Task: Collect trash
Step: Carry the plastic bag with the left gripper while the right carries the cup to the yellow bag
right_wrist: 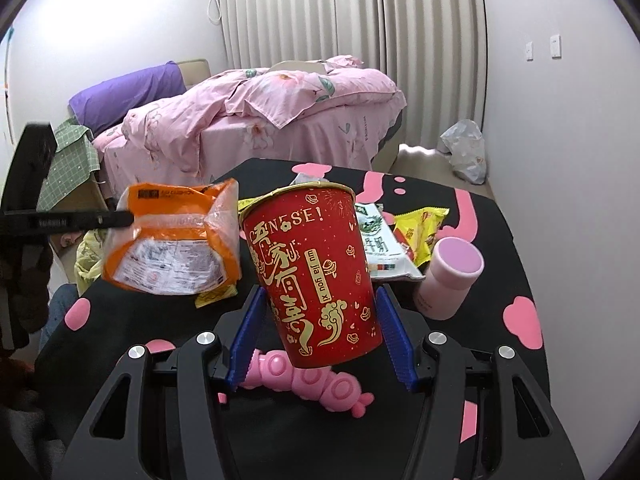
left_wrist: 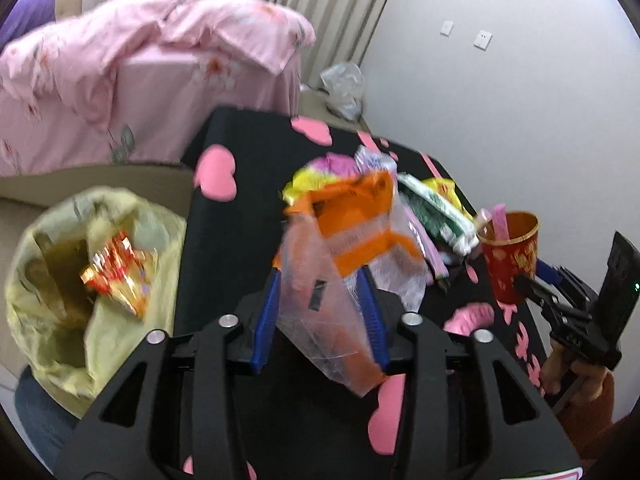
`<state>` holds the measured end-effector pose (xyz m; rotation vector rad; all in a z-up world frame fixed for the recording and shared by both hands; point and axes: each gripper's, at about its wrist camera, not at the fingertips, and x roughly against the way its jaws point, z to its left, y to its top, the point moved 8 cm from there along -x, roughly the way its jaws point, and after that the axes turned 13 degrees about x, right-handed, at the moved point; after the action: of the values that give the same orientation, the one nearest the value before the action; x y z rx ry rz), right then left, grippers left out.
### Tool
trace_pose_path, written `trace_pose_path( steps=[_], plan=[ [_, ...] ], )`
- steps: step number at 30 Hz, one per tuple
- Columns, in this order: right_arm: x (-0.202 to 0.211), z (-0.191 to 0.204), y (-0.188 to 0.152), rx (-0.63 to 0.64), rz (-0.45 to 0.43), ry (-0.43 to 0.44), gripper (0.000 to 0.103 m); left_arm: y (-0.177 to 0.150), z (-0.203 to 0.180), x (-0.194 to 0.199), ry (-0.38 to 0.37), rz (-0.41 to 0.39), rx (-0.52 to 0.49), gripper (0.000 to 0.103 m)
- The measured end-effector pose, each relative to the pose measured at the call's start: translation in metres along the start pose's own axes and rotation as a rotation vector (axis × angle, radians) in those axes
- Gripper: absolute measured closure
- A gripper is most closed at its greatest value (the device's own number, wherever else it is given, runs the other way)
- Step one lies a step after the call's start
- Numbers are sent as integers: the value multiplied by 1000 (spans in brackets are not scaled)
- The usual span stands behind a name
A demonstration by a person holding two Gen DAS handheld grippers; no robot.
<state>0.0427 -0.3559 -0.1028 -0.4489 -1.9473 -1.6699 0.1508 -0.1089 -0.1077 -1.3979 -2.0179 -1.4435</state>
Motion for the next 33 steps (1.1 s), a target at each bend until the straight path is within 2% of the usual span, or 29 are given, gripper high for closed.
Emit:
trace_pose_path(
  steps=[1, 3, 6, 9, 12, 14, 15, 16, 17, 21, 26, 33],
  plan=[
    [-1, 3, -1, 4, 7, 4, 49, -4, 1, -1, -21, 12, 6, 52],
    [-3, 8, -2, 18, 17, 10, 49, -14, 2, -4, -85, 36, 5, 47],
    [-5, 14, -4, 42, 31, 15, 49, -24, 1, -11, -123, 63, -5, 39],
    [-7, 18, -5, 51, 37, 21, 49, -32, 11, -22, -99, 93, 31, 36],
    [-8, 19, -5, 52, 41, 25, 49, -41, 17, -30, -32, 122, 38, 36],
    [-10, 19, -6, 49, 45, 27, 49, -43, 16, -30, 16, 112, 12, 39],
    [-10, 19, -7, 45, 46, 28, 49, -43, 17, -29, 33, 107, 9, 47],
    [-10, 19, -7, 43, 47, 29, 49, -44, 17, -30, 45, 104, 6, 61],
    [-11, 20, -8, 41, 47, 31, 49, -45, 16, -30, 43, 110, 5, 66],
    [-9, 21, -6, 50, 44, 29, 49, -39, 8, -18, 53, 58, -39, 74],
    [4, 18, 1, 44, 5, 12, 49, -13, -8, 27, 50, -90, -91, 74],
    [19, 21, 15, 43, -40, 8, 49, 5, -8, 63, 86, -168, -98, 74]
  ],
)
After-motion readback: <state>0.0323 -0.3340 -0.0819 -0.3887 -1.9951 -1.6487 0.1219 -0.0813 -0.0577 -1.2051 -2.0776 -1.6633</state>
